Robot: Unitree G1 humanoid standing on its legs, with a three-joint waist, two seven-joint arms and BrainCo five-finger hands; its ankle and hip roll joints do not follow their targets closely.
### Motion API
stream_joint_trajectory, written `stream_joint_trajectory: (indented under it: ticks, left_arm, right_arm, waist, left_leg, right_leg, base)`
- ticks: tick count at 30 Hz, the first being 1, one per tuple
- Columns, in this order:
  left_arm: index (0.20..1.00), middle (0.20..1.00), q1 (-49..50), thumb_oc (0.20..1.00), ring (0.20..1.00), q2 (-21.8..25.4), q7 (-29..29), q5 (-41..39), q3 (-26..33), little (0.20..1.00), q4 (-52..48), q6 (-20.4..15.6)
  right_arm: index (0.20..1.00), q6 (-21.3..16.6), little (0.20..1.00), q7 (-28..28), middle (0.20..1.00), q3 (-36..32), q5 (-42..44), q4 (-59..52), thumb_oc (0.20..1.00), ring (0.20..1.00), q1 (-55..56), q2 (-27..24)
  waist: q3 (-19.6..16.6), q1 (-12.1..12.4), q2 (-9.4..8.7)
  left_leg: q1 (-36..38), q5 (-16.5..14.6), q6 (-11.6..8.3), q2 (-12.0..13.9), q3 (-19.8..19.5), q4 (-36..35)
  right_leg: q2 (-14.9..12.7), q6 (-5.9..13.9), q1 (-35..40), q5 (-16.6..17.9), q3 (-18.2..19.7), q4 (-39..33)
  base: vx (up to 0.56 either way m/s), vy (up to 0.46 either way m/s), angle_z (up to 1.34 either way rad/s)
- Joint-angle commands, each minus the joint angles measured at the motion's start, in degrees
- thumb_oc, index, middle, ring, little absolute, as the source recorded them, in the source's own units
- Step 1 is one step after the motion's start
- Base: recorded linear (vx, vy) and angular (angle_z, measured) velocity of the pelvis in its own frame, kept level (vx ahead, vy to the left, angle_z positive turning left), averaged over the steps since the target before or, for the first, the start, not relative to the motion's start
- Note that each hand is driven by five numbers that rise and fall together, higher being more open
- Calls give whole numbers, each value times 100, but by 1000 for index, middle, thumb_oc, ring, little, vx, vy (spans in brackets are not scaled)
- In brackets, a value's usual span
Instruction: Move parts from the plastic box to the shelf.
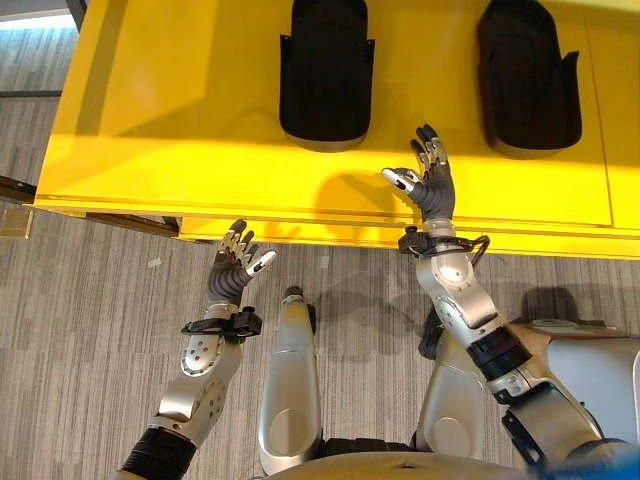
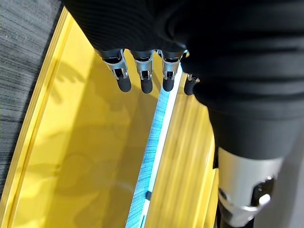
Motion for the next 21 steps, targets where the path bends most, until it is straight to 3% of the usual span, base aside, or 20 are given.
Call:
stream_joint_trajectory:
  ticks: [1,5,8,12,15,16,18,21]
  left_arm:
    - [1000,1000,-76,1000,1000,142,-198,252,44,1000,-164,-229]
    - [1000,1000,-6,1000,1000,55,-307,193,93,1000,-51,-222]
    - [1000,1000,143,1000,1000,-32,-568,201,232,1000,85,-193]
    - [1000,1000,473,1000,1000,-285,-933,151,514,1000,190,-195]
    - [1000,1000,582,1000,1000,-425,-1095,107,565,1000,210,-188]
    - [1000,1000,674,1000,1000,-580,-1146,110,666,1000,275,-183]
    - [1000,1000,525,1000,1000,-714,-1160,75,630,1000,424,-157]
    - [1000,1000,559,1000,1000,-791,-1214,152,652,1000,357,-160]
  right_arm:
    - [1000,-216,1000,178,1000,-307,80,-212,1000,1000,176,21]
    - [1000,-258,1000,459,1000,-237,76,-511,1000,1000,599,-155]
    - [1000,-266,1000,1051,1000,-217,129,-923,1000,1000,1376,-621]
    - [1000,-150,1000,1819,1000,-536,230,-1472,1000,1000,2543,-1295]
    - [1000,-119,1000,2034,1000,-820,155,-1587,1000,1000,2934,-1634]
    - [1000,-64,1000,2131,1000,-952,20,-1525,1000,1000,3149,-1785]
    - [1000,-71,1000,2078,1000,-1125,-34,-1385,1000,1000,3287,-1858]
    - [1000,-20,1000,2121,1000,-1330,-98,-1345,1000,1000,3610,-1825]
  waist:
    - [-113,104,-39]
    - [-197,10,-6]
    - [-482,-186,4]
    - [-1174,-502,125]
    - [-1466,-585,258]
    - [-1626,-589,301]
    - [-1681,-620,342]
    - [-1803,-660,305]
  left_leg:
    - [72,702,-93,144,-50,-502]
    - [454,803,-161,301,-19,-799]
    - [1305,1207,-292,641,142,-1765]
    - [2685,2112,-360,1056,671,-3622]
    - [2974,2822,-413,1330,830,-4035]
    - [3041,3389,-433,1448,934,-4139]
    - [2920,4087,-497,1465,963,-4123]
    - [2900,3486,-270,811,652,-4252]
  right_leg:
    - [-78,-152,46,-285,323,825]
    - [16,-150,260,-285,318,695]
    - [265,-98,910,-173,196,39]
    - [657,-71,1526,-137,215,-692]
    - [948,-200,1570,-271,241,-742]
    - [1230,-343,1599,-328,285,-935]
    - [1340,-459,1739,-194,238,-1333]
    - [1448,-505,2010,83,324,-2108]
  base:
    - [10,-45,-5]
    - [38,-63,-19]
    - [205,-129,-38]
    - [283,-108,-52]
    - [78,-194,-32]
    - [29,-240,-38]
    - [36,-282,-63]
    - [105,-191,15]
